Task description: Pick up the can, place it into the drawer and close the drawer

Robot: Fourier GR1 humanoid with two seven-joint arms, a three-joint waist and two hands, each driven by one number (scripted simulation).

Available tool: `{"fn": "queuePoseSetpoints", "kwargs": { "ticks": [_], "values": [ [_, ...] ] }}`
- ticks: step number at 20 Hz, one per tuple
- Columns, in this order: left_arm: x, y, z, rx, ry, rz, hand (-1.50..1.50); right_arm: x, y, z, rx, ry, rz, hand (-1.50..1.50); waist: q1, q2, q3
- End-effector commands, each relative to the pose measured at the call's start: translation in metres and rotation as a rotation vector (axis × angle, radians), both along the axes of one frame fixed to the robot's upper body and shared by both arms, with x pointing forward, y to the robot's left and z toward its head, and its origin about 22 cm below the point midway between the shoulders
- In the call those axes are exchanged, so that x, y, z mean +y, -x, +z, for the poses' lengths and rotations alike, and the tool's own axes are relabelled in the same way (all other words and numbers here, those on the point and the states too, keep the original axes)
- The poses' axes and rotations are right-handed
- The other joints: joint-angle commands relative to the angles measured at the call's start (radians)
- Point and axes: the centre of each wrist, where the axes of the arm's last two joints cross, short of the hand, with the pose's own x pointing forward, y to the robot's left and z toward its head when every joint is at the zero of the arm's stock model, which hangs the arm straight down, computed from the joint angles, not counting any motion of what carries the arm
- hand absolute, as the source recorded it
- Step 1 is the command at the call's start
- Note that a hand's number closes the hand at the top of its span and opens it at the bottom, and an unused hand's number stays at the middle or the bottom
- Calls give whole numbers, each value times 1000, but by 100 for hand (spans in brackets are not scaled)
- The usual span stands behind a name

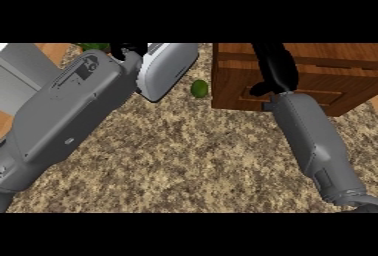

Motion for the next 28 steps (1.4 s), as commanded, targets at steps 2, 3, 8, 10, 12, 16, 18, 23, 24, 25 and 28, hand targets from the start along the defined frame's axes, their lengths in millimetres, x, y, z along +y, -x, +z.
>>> {"fn": "queuePoseSetpoints", "kwargs": {
  "ticks": [2,3,8,10,12,16,18,23,24,25,28],
  "values": [
    [21,2,3,-19,-11,4,-150,6,-10,3,-20,-17,-45,-150,14,22,15],
    [5,8,11,-5,4,-15,-150,2,-14,10,-26,-14,-58,-150,19,20,16],
    [9,15,5,-3,2,-30,-150,-8,-20,17,-67,-10,-79,-150,19,25,16],
    [10,17,15,-19,-15,-42,-150,4,-30,41,-86,-11,-85,-150,38,26,16],
    [0,17,22,-34,-7,-17,-150,4,-29,38,-84,2,-96,-150,35,32,16],
    [13,19,16,-7,6,-42,-150,-12,-35,55,-100,-2,-124,-150,48,36,16],
    [18,22,21,-14,-10,-37,-150,-7,-39,67,-85,11,-115,-150,54,30,16],
    [10,26,16,-13,0,-51,-150,11,-41,73,3,-116,16,-150,46,36,18],
    [18,25,18,-13,-15,-46,-150,14,-43,78,12,-191,27,-150,58,37,19],
    [9,26,23,-21,-9,-46,-150,26,-43,79,40,-282,67,-150,46,32,20],
    [21,27,15,-17,-9,-49,-150,21,-42,72,85,-482,71,-150,55,37,21]
  ]
}}
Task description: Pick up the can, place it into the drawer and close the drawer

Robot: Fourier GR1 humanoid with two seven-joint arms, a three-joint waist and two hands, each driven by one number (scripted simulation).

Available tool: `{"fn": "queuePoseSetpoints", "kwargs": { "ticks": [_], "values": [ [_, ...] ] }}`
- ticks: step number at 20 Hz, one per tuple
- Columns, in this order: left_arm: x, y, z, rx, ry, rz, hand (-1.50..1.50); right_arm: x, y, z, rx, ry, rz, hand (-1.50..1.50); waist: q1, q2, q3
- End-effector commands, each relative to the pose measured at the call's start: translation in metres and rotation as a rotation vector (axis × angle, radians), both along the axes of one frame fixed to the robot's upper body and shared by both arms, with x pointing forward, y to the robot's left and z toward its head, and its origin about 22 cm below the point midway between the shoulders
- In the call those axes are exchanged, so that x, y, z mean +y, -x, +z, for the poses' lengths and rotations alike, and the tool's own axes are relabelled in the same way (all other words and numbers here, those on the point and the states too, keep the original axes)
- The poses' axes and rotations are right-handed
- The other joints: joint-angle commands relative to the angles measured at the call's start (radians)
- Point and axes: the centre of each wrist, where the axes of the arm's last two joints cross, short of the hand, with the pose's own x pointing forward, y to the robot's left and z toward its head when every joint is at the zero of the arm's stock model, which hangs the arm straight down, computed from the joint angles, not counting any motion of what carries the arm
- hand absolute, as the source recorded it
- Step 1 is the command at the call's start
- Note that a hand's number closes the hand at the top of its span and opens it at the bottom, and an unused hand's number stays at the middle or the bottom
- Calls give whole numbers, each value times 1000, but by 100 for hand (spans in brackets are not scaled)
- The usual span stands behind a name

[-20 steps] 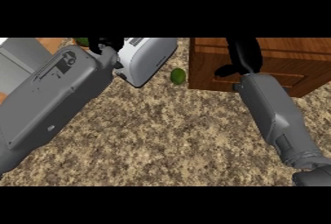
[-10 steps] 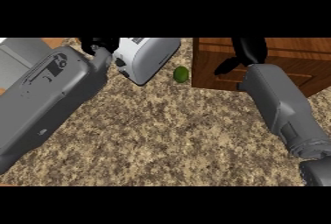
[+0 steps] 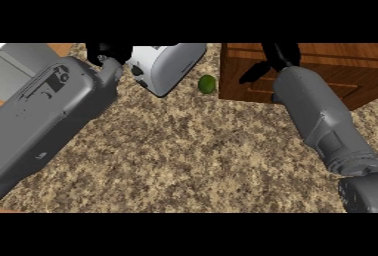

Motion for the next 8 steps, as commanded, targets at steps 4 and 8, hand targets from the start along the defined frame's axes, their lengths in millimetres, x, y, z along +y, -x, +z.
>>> {"fn": "queuePoseSetpoints", "kwargs": {
  "ticks": [4,8],
  "values": [
    [12,5,-6,1,-2,6,-150,11,-10,33,-18,-460,44,-150,7,-18,-8],
    [13,7,-4,-4,15,0,-150,5,-11,39,-14,-515,60,-150,4,-11,-10]
  ]
}}
